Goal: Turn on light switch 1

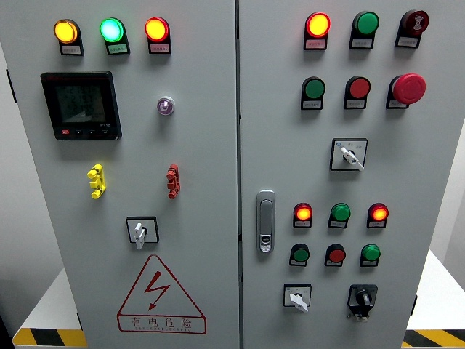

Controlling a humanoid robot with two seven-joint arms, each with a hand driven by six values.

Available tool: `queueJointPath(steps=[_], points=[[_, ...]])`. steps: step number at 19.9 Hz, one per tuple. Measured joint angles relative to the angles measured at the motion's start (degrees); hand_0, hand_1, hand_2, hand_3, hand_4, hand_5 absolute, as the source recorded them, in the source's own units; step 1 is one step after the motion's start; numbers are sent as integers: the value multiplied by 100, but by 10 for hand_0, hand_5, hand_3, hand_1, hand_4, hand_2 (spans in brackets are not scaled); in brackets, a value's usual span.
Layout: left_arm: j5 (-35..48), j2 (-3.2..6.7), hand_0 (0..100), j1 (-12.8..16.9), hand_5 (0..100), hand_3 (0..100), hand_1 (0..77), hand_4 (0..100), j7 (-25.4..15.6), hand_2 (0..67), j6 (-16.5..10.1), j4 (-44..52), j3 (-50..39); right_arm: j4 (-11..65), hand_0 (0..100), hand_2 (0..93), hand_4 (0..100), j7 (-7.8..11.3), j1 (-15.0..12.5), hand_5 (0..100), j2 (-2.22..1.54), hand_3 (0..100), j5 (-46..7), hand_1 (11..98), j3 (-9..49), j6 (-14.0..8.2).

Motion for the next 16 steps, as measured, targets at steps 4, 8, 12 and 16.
queueJointPath(steps=[4,8,12,16], points=[[8,6,0,2,0,0,0,0,29,0,0,-4,-5,0,0,0,194,0,-1,105,-4,197,0,197,0,-1],[-6,13,0,-8,0,0,0,0,37,0,0,-8,-2,0,0,0,194,0,0,105,0,197,0,182,0,1],[4,5,0,-7,0,0,0,0,32,0,0,-15,-6,0,0,0,194,0,0,105,1,197,0,199,0,2],[682,-15,0,21,0,0,0,0,33,0,17,-42,-450,0,0,0,194,0,0,105,1,197,0,196,0,1]])
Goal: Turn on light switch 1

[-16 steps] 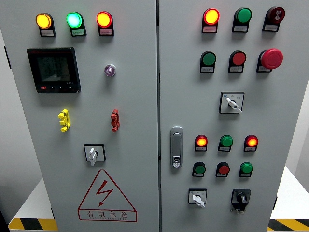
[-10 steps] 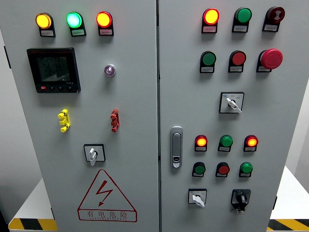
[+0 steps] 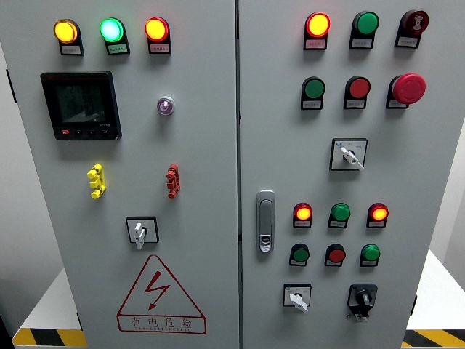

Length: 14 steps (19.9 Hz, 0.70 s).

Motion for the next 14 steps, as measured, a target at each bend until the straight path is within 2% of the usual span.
queueJointPath(steps=[3,9,14], points=[[1127,-8,0,33,0,0,0,0,0,0,31,-6,-1226,0,0,0,194,0,0,105,-2,197,0,197,0,-1],[4534,-12,0,40,0,0,0,0,-4,0,19,19,-4815,0,0,0,194,0,0,105,1,197,0,197,0,-1],[6808,-8,0,40,0,0,0,0,-13,0,-17,8,-7253,0,0,0,194,0,0,105,1,197,0,199,0,-1]])
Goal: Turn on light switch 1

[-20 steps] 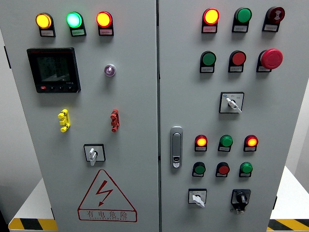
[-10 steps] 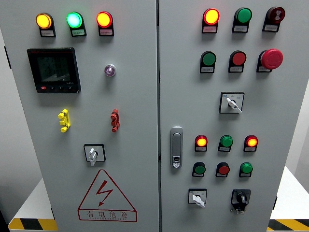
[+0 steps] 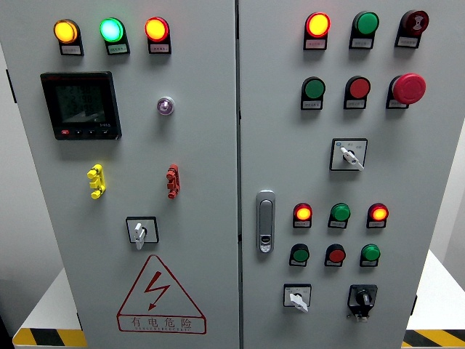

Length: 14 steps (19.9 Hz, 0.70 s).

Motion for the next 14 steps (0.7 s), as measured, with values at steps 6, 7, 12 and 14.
queueJointPath(steps=[6,7,12,14], points=[[1847,-11,0,0,0,0,0,0,-78,0,-3,-24,-1576,0,0,0,194,0,-1,105,-5,197,0,199,5,1],[1884,-11,0,0,0,0,0,0,-121,0,11,-38,-1530,0,0,0,194,0,-1,105,-5,197,0,199,5,3],[1903,-49,0,15,0,0,0,0,-251,0,46,-645,-1550,0,0,0,194,0,0,105,-2,197,0,191,1,5],[1903,-61,0,33,0,0,0,0,-260,0,50,-941,-1715,0,0,0,194,0,0,105,-6,197,0,192,2,3]])
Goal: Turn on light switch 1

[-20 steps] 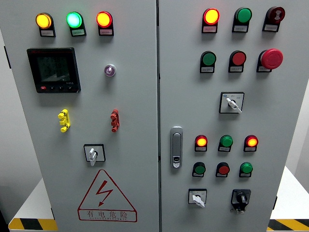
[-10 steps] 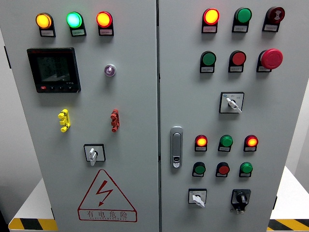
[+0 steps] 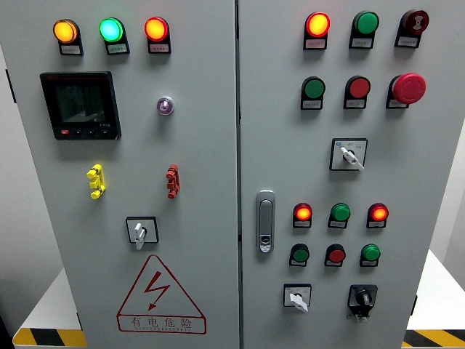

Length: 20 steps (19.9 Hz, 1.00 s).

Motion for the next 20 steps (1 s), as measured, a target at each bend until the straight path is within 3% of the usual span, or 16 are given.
queueJointPath(steps=[11,13,20], points=[[-68,-27,0,259,88,33,45,52,-29,64,2,-2426,-140,0,0,0,194,0,-1,105,1,197,0,198,0,-3],[-94,-25,0,277,144,50,89,117,-64,82,3,-2930,-124,0,0,0,194,0,0,105,1,197,0,198,-1,-2],[-380,12,0,389,282,112,112,225,-622,125,-5,-4781,454,0,0,0,194,0,-1,105,1,197,0,198,-1,-1]])
